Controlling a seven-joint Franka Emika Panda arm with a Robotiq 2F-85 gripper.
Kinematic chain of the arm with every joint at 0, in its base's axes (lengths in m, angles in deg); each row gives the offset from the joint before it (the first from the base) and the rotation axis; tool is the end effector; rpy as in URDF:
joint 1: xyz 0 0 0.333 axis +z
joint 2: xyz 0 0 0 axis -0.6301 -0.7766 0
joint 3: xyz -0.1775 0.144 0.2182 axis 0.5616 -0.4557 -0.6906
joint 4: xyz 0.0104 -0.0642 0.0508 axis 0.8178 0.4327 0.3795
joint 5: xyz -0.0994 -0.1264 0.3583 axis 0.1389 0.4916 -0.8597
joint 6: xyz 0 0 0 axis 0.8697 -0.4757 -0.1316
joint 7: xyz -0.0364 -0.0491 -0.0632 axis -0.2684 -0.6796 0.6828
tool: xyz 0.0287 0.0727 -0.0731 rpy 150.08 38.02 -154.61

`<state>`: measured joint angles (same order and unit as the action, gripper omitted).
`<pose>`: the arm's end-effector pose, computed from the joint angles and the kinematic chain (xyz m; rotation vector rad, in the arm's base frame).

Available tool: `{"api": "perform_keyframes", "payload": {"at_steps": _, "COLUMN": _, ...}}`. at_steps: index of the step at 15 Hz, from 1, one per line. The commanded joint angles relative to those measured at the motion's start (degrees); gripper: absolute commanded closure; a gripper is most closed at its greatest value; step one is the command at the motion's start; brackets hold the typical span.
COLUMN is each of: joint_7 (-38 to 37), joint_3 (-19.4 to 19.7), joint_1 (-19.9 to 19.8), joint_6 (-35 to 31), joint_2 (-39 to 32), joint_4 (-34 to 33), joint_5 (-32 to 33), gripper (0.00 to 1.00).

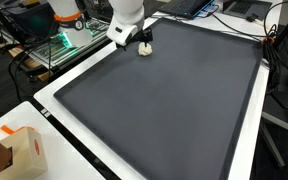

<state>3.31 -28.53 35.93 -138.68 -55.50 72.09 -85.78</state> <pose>0.4631 -0.0340 0.2356 -2.6597 1.0016 0.6013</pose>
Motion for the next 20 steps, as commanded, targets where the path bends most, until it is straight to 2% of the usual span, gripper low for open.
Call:
{"api": "perform_keyframes", "payload": {"at_steps": 1, "joint_7": -8.9, "joint_3": 0.5, "joint_1": 1.4, "joint_6": 0.9, "joint_2": 0.6, "joint_4": -1.0, "joint_5": 4.3, "gripper": 0.00}}
{"api": "perform_keyframes", "payload": {"at_steps": 6, "joint_7": -17.9, "joint_3": -0.1, "joint_1": 3.9, "joint_6": 3.6, "joint_2": -0.7, "joint_4": -4.8, "joint_5": 13.8, "gripper": 0.00}}
{"api": "perform_keyframes", "payload": {"at_steps": 10, "joint_7": -22.2, "joint_3": -1.3, "joint_1": 6.3, "joint_6": 6.9, "joint_2": -2.1, "joint_4": -8.3, "joint_5": 19.8, "gripper": 0.00}}
{"api": "perform_keyframes", "payload": {"at_steps": 15, "joint_7": -24.8, "joint_3": -2.9, "joint_1": 9.4, "joint_6": 10.4, "joint_2": -5.0, "joint_4": -12.7, "joint_5": 26.9, "gripper": 0.00}}
{"api": "perform_keyframes", "payload": {"at_steps": 20, "joint_7": -24.2, "joint_3": -4.9, "joint_1": 13.2, "joint_6": 12.9, "joint_2": -9.4, "joint_4": -17.4, "joint_5": 32.3, "gripper": 0.00}}
